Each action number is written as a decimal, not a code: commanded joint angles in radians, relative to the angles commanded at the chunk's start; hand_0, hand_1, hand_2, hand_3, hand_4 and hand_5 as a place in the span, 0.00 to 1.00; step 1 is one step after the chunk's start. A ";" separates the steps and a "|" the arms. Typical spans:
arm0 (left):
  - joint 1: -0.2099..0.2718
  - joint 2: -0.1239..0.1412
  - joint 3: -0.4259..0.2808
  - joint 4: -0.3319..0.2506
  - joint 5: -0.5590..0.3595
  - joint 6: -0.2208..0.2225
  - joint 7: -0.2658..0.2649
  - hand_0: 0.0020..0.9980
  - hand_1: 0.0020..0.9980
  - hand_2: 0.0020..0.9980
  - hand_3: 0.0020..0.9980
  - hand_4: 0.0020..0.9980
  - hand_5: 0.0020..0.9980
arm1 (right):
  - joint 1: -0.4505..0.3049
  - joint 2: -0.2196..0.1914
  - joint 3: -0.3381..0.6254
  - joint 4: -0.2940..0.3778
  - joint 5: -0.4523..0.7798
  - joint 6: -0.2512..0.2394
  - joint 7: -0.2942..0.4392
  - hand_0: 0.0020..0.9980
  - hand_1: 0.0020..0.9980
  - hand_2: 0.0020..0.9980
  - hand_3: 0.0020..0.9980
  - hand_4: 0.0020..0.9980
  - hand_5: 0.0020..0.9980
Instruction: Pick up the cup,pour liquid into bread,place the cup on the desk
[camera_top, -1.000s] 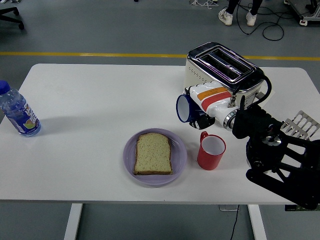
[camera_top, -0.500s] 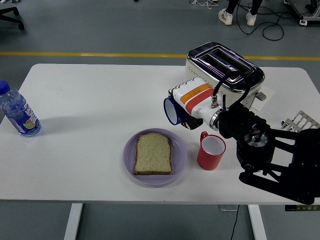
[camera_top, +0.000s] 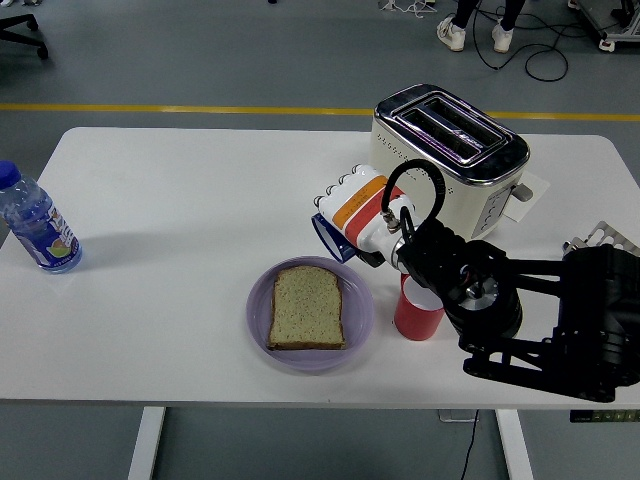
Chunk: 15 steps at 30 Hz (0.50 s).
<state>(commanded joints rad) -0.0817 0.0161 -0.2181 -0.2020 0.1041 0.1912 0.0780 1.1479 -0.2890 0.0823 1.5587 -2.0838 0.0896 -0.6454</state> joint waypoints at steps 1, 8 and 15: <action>0.000 0.000 0.000 0.000 0.000 0.000 0.000 0.63 0.64 0.65 0.50 0.24 0.86 | 0.001 0.000 -0.002 0.001 -0.001 0.002 0.000 0.40 0.40 0.56 0.57 0.58 0.00; 0.002 0.000 -0.001 0.000 0.000 0.000 0.000 0.63 0.64 0.65 0.50 0.24 0.86 | 0.004 0.006 -0.010 -0.001 -0.006 0.003 0.000 0.40 0.41 0.56 0.57 0.57 0.00; 0.003 0.000 -0.002 0.000 0.001 0.000 0.000 0.63 0.64 0.65 0.50 0.24 0.86 | -0.013 0.006 0.013 -0.008 0.005 -0.041 0.000 0.40 0.41 0.56 0.57 0.57 0.00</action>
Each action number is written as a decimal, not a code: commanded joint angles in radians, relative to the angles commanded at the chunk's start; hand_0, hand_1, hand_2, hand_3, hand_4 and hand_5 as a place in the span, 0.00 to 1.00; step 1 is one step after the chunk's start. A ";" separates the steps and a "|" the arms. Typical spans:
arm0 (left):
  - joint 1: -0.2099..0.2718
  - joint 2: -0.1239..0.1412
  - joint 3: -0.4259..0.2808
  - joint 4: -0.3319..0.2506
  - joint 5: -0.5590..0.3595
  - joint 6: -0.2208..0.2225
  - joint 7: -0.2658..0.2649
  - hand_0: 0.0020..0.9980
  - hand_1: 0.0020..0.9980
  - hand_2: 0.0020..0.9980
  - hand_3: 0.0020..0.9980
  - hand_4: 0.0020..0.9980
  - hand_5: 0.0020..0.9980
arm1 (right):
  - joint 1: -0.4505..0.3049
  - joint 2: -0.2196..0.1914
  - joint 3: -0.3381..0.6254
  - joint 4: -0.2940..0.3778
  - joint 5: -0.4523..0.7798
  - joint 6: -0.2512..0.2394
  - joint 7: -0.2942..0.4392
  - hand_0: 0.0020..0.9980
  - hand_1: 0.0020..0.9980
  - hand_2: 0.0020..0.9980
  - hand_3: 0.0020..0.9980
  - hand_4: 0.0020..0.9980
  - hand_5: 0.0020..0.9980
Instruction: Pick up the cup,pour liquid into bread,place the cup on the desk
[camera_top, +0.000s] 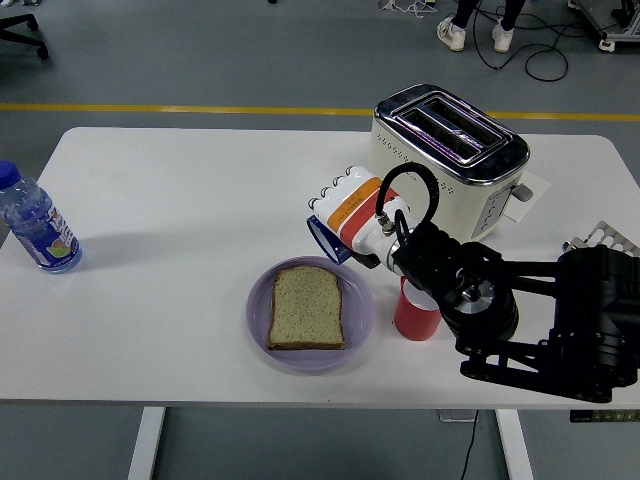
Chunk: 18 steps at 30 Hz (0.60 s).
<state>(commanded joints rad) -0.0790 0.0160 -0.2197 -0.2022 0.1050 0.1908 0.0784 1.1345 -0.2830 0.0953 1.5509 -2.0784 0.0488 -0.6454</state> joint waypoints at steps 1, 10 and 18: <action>0.000 0.000 0.000 0.000 0.000 0.000 0.000 0.63 0.64 0.65 0.50 0.24 0.86 | -0.008 -0.001 0.008 -0.002 0.007 -0.011 0.000 0.40 0.41 0.56 0.57 0.57 0.00; 0.005 -0.001 -0.005 0.000 0.003 0.000 0.000 0.63 0.64 0.65 0.50 0.24 0.86 | -0.118 -0.015 0.122 -0.008 0.155 -0.163 0.000 0.41 0.43 0.56 0.57 0.57 0.00; 0.012 -0.001 -0.003 0.001 0.007 0.000 0.000 0.63 0.64 0.65 0.50 0.24 0.86 | -0.232 -0.045 0.279 0.022 0.352 -0.310 0.044 0.43 0.43 0.56 0.57 0.56 0.00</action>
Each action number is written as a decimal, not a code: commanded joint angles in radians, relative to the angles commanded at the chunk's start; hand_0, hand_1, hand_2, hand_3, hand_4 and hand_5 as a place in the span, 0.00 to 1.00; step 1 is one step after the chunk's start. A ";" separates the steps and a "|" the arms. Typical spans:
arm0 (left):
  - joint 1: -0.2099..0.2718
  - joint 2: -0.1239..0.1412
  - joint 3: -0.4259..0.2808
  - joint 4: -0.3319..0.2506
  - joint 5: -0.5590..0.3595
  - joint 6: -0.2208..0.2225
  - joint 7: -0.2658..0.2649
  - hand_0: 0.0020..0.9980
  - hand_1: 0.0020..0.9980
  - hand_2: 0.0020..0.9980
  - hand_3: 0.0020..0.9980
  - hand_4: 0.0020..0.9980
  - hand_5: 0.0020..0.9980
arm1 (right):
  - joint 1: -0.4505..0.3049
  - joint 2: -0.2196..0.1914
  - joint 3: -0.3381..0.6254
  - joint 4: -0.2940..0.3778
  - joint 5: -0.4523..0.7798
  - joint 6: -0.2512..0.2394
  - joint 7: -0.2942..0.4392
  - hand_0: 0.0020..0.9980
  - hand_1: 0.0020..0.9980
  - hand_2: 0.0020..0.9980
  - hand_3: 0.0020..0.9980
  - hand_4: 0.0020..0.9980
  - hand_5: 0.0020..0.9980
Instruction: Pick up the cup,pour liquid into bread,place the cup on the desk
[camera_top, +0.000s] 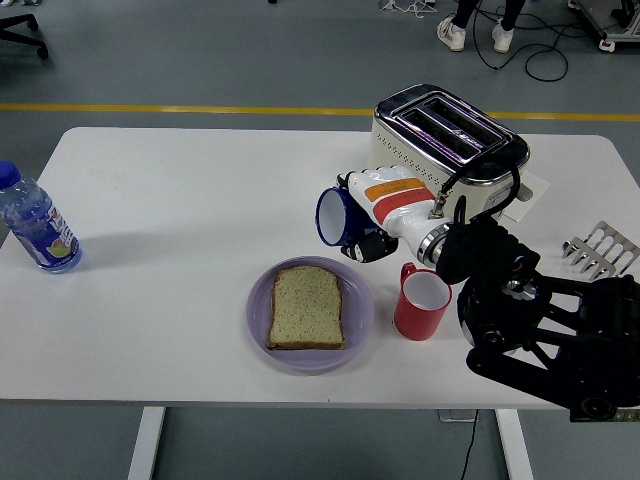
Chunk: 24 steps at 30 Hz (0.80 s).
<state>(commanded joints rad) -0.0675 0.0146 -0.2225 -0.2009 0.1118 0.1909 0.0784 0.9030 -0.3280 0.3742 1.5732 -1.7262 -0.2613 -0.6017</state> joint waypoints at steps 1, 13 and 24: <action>0.000 0.000 0.000 0.000 0.001 0.000 0.000 0.63 0.64 0.65 0.50 0.24 0.86 | -0.022 -0.005 0.027 0.009 0.036 -0.022 0.014 0.43 0.43 0.56 0.57 0.56 0.00; 0.005 0.000 0.005 0.001 0.008 -0.001 0.000 0.63 0.64 0.65 0.50 0.24 0.86 | -0.258 -0.021 0.355 0.091 0.377 -0.101 0.186 0.43 0.44 0.57 0.57 0.57 0.00; -0.002 0.001 -0.001 0.001 0.020 -0.001 0.000 0.63 0.64 0.65 0.50 0.24 0.86 | -0.436 -0.006 0.639 0.136 0.523 -0.137 0.309 0.43 0.44 0.58 0.58 0.56 0.00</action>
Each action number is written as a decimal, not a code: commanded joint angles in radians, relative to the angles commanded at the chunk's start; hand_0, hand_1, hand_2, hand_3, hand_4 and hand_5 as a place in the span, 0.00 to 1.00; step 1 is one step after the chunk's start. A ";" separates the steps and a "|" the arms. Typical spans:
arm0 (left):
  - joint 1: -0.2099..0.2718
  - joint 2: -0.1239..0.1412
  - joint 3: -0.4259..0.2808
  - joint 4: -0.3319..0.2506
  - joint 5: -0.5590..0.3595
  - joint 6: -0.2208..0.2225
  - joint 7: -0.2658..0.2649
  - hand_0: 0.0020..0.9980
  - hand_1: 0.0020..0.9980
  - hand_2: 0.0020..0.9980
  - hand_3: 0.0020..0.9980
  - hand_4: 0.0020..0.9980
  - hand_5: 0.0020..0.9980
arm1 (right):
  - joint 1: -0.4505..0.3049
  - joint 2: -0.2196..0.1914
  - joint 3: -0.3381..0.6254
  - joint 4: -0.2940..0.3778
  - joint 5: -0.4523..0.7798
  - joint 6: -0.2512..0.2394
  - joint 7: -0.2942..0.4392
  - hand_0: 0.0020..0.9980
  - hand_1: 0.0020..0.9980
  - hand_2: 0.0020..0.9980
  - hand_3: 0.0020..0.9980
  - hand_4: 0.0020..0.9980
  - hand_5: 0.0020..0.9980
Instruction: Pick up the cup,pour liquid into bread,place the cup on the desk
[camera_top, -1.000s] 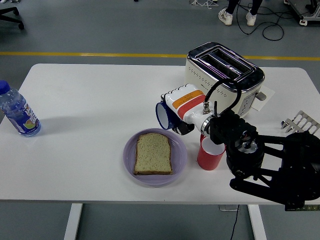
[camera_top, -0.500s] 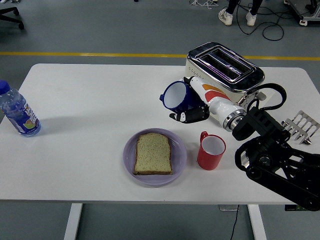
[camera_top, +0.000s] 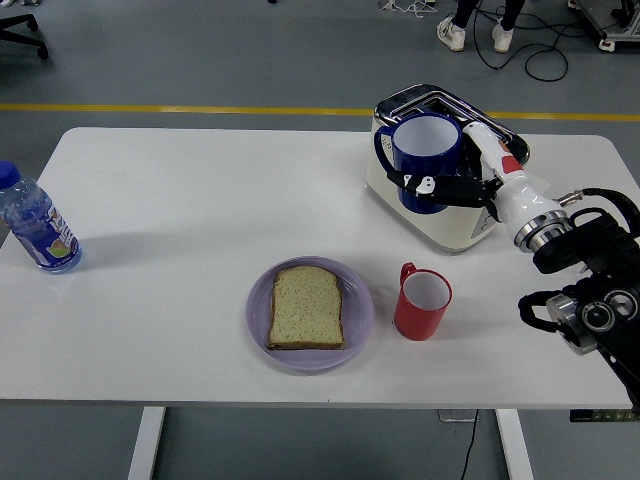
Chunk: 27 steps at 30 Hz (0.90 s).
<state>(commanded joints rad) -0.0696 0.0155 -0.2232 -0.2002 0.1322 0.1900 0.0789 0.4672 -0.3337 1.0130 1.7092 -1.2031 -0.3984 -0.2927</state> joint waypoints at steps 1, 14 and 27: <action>-0.001 0.000 -0.002 0.000 0.001 0.000 0.000 0.63 0.64 0.65 0.50 0.24 0.86 | -0.010 0.001 0.013 0.000 0.007 -0.009 0.014 0.43 0.44 0.58 0.58 0.56 0.00; -0.012 0.002 -0.016 0.000 0.007 0.000 0.000 0.63 0.64 0.65 0.50 0.24 0.86 | -0.145 0.019 0.187 -0.043 0.089 -0.109 0.265 0.43 0.45 0.59 0.58 0.56 0.00; -0.017 0.003 -0.016 0.000 0.013 0.000 0.000 0.63 0.64 0.65 0.50 0.24 0.86 | -0.234 0.057 0.318 -0.155 0.190 -0.194 0.442 0.44 0.45 0.59 0.58 0.56 0.00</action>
<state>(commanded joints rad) -0.0870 0.0182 -0.2394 -0.1999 0.1449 0.1900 0.0788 0.2332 -0.2772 1.3314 1.5541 -1.0134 -0.5925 0.1494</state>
